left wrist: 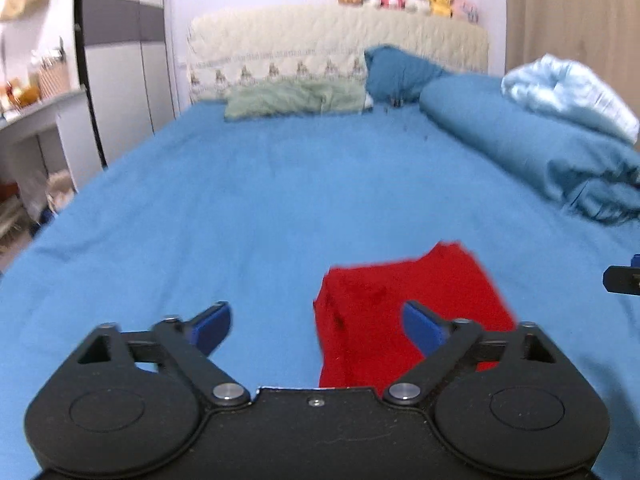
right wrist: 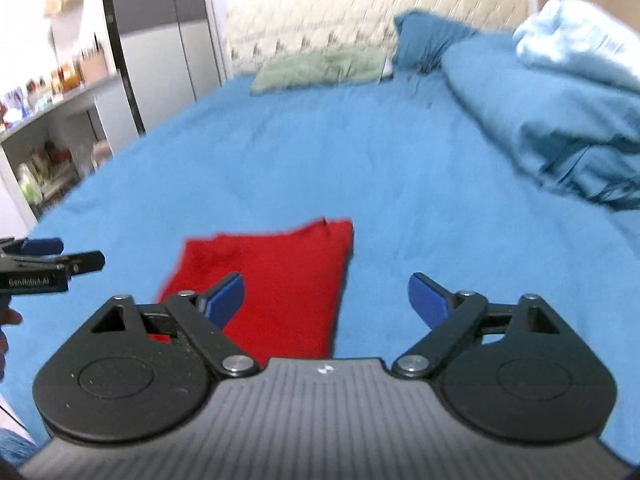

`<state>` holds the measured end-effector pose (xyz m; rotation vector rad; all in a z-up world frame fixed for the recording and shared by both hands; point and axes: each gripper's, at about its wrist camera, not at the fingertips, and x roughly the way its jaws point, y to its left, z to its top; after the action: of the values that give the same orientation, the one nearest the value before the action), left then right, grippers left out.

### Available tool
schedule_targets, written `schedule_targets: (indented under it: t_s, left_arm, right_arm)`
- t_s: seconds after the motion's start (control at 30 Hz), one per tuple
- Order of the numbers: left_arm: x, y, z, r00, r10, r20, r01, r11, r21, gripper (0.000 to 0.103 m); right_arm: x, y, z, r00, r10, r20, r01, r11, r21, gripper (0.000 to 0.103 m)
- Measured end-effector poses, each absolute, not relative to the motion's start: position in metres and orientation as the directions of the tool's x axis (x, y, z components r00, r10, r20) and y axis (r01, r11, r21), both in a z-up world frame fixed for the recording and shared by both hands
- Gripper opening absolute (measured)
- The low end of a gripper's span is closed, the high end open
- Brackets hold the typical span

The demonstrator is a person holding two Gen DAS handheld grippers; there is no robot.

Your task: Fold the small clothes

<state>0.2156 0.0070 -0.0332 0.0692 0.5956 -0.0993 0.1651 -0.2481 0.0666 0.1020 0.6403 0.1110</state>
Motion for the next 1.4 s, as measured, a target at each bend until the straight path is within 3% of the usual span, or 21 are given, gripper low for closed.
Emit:
schedule_targets:
  t_s: [0.2,0.37,0.53,0.87,1.4]
  left_arm:
    - [0.142,0.002,0.043,0.861,-0.061,-0.505,0.099,0.994,0.049,0.103]
    - [0.082,0.001,0.072,0.874,-0.037,-0.485,0.084,0.994,0.074,0.103]
    - [0.042,0.003,0.063,0.879,0.001,-0.478,0.063,0.991,0.118,0.103]
    - [0.004,0.010,0.023,0.829,0.008,-0.560,0.056,0.994,0.097,0.103]
    - [-0.006,0.006,0.024,0.835,-0.005,-0.551,0.061,0.995,0.082,0.103]
  right_arm:
    - [0.091,-0.233,0.152,0.844,0.047,-0.534,-0.017,0.998,0.062,0.103]
    - [0.038,-0.224,0.181,0.836,-0.011,-0.549,0.029,0.999,0.025,0.103]
    - [-0.009,-0.215,0.176,0.808,-0.063,-0.586,0.064,0.998,-0.019,0.103]
    - [-0.051,-0.199,0.128,0.739,-0.049,-0.672,0.066,0.998,0.000,0.103]
    - [-0.054,-0.197,0.123,0.726,-0.048,-0.687,0.070,0.998,0.005,0.103]
